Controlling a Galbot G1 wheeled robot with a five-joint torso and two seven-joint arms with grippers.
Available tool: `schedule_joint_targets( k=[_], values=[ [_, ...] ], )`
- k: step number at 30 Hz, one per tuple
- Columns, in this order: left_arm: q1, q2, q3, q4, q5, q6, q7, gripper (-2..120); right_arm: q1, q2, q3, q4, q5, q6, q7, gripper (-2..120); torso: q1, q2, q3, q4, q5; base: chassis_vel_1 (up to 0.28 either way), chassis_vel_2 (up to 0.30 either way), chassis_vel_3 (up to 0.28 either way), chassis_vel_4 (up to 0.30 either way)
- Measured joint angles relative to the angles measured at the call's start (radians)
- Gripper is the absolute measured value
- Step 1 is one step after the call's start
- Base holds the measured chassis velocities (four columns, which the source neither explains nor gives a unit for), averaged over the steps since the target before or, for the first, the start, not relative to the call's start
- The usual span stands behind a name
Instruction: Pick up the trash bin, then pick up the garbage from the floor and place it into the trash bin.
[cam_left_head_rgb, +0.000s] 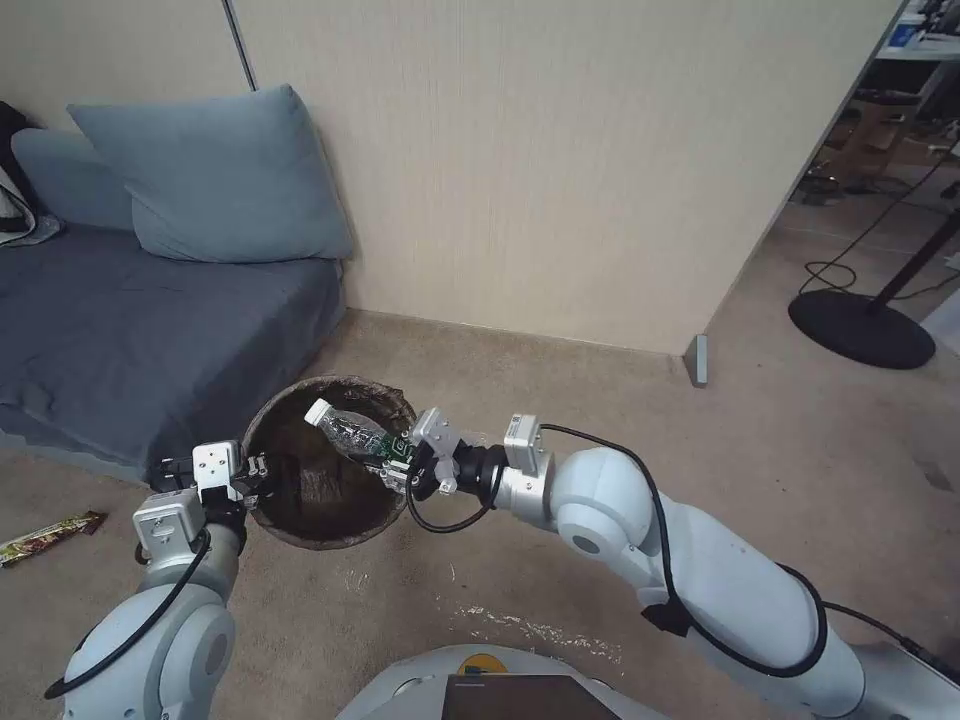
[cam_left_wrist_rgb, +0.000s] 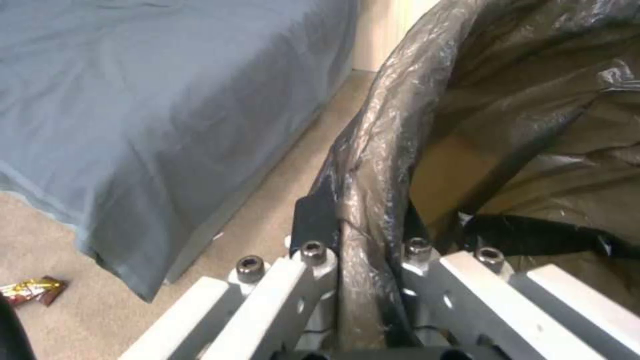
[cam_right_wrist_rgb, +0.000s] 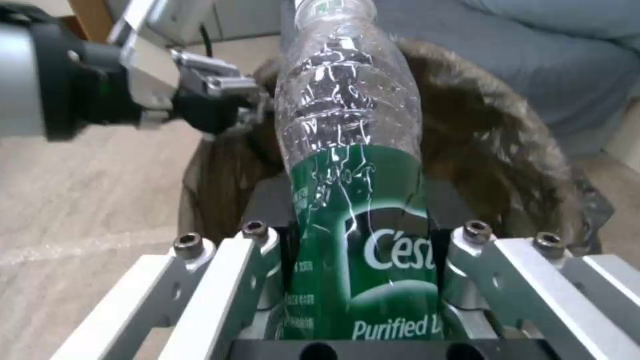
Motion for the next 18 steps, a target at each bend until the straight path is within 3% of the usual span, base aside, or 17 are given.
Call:
schedule_joint_targets(
  k=[16, 18],
  values=[
    [0.001, -0.012, 0.003, 0.000, 0.002, 0.000, 0.001, 4, 0.083, 0.072, -0.092, -0.080, 0.008, -0.020, 0.093, 30, 0.000, 0.000, 0.000, 0.0002, 0.0000, 0.000, 0.000, 0.000, 0.000],
    [0.000, -0.013, 0.003, 0.000, 0.002, 0.000, 0.001, 4, 0.088, 0.085, -0.102, -0.087, 0.009, -0.026, 0.109, 37, 0.000, 0.000, 0.000, 0.0001, 0.0000, 0.000, 0.000, 0.000, 0.000]
  ],
)
